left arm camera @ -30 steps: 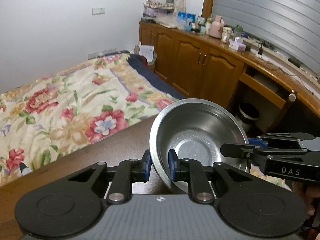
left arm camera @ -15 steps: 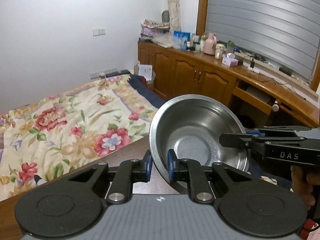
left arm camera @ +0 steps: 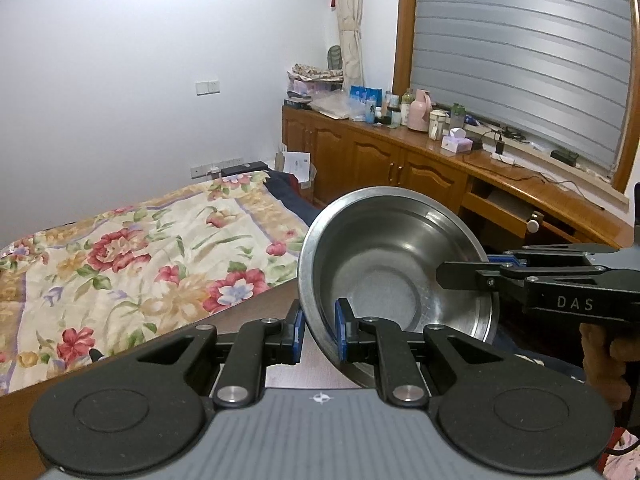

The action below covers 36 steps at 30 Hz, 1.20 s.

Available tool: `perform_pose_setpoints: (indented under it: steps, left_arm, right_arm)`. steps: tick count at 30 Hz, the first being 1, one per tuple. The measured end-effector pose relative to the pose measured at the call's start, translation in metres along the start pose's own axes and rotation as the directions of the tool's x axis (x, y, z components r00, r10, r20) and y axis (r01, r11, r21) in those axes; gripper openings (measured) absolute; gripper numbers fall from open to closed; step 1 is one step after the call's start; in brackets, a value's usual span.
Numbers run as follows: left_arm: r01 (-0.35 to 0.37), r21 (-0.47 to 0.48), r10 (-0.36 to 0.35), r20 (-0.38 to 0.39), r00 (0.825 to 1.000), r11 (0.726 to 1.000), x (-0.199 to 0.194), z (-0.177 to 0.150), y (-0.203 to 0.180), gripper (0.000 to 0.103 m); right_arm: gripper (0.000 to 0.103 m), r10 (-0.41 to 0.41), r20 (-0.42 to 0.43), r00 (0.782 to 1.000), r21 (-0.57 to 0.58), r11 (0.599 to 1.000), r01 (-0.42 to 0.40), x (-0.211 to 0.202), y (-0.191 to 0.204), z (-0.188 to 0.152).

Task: Organize plates and bowls

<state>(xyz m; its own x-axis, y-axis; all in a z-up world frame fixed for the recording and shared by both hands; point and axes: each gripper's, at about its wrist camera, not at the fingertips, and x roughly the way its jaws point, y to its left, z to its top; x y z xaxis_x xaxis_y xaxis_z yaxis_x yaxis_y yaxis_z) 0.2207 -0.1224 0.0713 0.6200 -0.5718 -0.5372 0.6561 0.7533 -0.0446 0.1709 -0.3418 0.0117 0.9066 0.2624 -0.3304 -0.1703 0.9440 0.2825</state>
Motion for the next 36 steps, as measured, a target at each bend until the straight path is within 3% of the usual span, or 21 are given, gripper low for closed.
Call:
perform_pose_setpoints:
  steps: [13,22,36]
  left_arm:
    - [-0.021,-0.013,0.021,-0.020,1.000,1.000,-0.033,-0.034,0.006,0.018]
    - [-0.007,-0.079,0.003,-0.057,0.998,0.997,-0.039,-0.078,0.012,0.018]
    - [0.024,-0.134,-0.036,-0.085,0.996,0.991,-0.045,-0.120,0.005,0.018]
  right_arm:
    - [0.016,0.033,-0.040,0.999,-0.034,0.999,-0.034,-0.008,0.031,-0.022]
    - [0.016,0.049,-0.098,0.994,-0.030,0.998,-0.052,-0.007,0.043,-0.050]
    - [0.016,0.055,-0.189,0.981,-0.019,0.998,-0.059,-0.007,0.056,-0.090]
